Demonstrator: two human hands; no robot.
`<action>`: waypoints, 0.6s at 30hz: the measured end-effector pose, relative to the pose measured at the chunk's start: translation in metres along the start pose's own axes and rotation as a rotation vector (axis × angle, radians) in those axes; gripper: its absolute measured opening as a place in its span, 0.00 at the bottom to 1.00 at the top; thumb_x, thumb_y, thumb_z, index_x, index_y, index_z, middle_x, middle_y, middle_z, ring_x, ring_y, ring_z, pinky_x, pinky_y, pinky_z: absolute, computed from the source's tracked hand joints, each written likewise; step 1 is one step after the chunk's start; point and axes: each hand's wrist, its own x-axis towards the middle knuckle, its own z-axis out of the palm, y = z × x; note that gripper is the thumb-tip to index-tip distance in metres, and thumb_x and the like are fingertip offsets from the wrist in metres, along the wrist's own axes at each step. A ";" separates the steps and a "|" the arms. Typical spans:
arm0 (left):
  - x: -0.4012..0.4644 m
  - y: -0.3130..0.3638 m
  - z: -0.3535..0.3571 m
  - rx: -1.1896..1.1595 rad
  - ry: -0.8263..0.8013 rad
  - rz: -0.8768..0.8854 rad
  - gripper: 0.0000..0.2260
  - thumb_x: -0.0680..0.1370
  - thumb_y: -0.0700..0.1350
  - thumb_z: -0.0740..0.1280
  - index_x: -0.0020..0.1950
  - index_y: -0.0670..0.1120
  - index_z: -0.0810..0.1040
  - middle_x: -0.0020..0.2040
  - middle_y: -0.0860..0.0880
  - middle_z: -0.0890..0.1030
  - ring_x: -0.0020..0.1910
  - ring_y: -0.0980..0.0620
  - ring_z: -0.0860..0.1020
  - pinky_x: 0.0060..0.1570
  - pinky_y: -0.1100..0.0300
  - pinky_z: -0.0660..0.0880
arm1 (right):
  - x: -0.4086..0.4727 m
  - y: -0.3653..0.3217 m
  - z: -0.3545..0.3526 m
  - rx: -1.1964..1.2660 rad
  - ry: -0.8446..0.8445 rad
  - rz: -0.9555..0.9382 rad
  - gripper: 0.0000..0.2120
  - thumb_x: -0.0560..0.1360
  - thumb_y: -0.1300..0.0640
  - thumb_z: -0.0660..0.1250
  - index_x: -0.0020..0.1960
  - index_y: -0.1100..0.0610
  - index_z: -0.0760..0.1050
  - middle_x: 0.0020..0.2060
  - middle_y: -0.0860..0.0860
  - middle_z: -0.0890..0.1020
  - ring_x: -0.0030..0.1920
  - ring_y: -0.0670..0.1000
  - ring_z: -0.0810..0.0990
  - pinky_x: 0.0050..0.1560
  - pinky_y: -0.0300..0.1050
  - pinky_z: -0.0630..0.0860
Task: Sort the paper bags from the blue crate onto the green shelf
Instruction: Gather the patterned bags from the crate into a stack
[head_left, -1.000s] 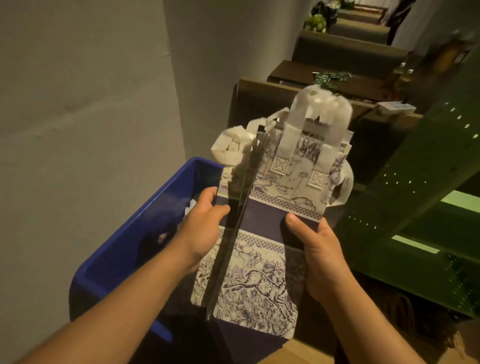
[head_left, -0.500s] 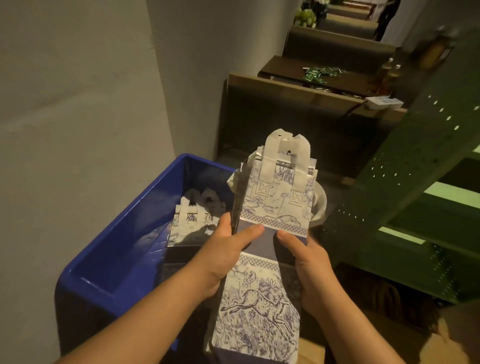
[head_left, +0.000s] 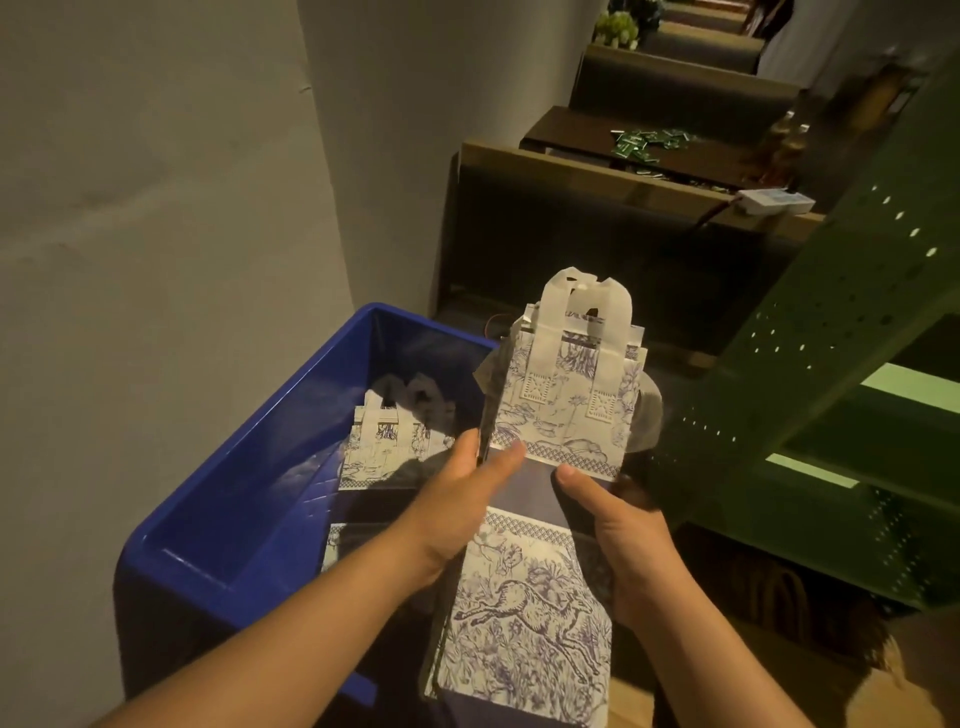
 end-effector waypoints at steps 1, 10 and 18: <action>0.002 0.001 -0.004 -0.044 -0.018 -0.042 0.17 0.80 0.64 0.61 0.64 0.58 0.77 0.58 0.56 0.85 0.58 0.54 0.83 0.63 0.52 0.77 | 0.000 0.000 0.000 0.005 0.006 -0.002 0.23 0.63 0.55 0.79 0.57 0.57 0.81 0.47 0.59 0.88 0.49 0.63 0.87 0.59 0.65 0.80; 0.070 -0.053 -0.099 0.261 0.474 -0.382 0.17 0.83 0.51 0.66 0.68 0.44 0.73 0.60 0.45 0.79 0.55 0.45 0.76 0.52 0.51 0.75 | 0.006 0.000 -0.011 -0.024 0.061 -0.070 0.23 0.64 0.53 0.77 0.58 0.56 0.79 0.50 0.58 0.87 0.53 0.62 0.85 0.64 0.63 0.77; 0.081 -0.094 -0.125 0.375 0.616 -0.561 0.30 0.79 0.48 0.72 0.78 0.41 0.66 0.75 0.37 0.69 0.72 0.38 0.69 0.65 0.49 0.72 | 0.013 0.014 -0.019 0.062 0.134 -0.044 0.30 0.60 0.50 0.83 0.60 0.56 0.81 0.54 0.60 0.86 0.58 0.66 0.82 0.66 0.69 0.74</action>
